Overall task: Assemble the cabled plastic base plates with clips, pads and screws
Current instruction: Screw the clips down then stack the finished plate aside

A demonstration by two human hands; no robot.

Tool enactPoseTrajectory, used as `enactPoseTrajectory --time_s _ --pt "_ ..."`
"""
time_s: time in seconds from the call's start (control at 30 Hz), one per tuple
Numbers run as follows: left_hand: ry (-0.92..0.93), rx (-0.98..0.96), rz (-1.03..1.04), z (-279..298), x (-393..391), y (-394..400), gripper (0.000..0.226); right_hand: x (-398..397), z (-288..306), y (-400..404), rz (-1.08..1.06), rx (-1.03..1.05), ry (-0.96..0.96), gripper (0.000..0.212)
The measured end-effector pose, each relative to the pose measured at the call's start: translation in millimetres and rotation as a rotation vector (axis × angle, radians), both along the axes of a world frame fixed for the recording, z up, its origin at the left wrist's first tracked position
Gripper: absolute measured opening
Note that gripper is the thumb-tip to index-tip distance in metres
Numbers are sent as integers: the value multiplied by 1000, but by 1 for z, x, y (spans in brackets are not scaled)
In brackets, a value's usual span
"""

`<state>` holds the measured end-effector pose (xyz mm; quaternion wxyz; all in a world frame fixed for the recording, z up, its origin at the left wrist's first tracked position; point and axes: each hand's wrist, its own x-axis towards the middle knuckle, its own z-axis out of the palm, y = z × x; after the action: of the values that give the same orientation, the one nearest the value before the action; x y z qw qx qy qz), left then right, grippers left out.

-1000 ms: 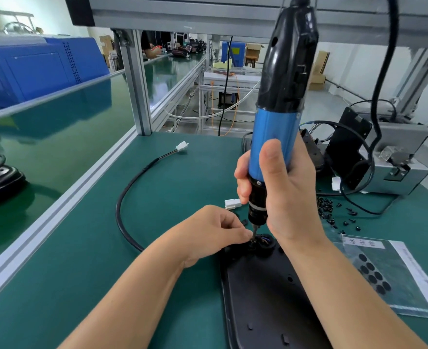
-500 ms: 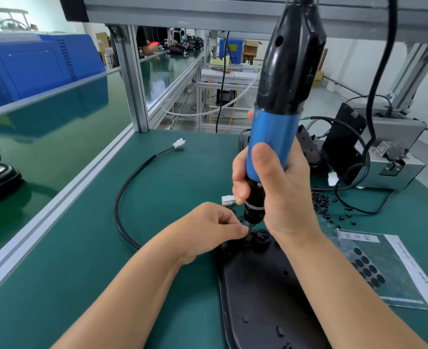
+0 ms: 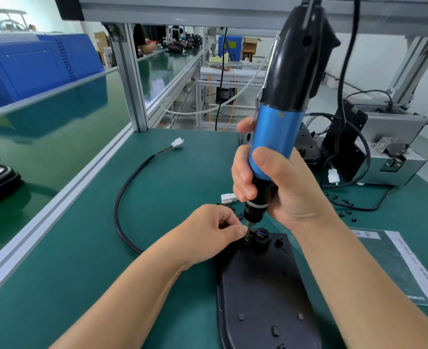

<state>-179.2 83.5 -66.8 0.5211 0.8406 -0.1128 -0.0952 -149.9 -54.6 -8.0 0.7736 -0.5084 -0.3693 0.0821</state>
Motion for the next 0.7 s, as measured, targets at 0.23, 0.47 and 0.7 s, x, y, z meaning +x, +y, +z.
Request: enactPoseTrajectory --time_s 0.23,0.47,0.7 --pt "25 -22 -11 0 0 0 24 3 -2 -2 35 17 24 53" --pt "34 -33 0 -1 0 0 21 6 -2 -5 123 24 10 47" --pt "30 -19 -5 -2 2 2 24 1 3 -6 104 -38 -30 78"
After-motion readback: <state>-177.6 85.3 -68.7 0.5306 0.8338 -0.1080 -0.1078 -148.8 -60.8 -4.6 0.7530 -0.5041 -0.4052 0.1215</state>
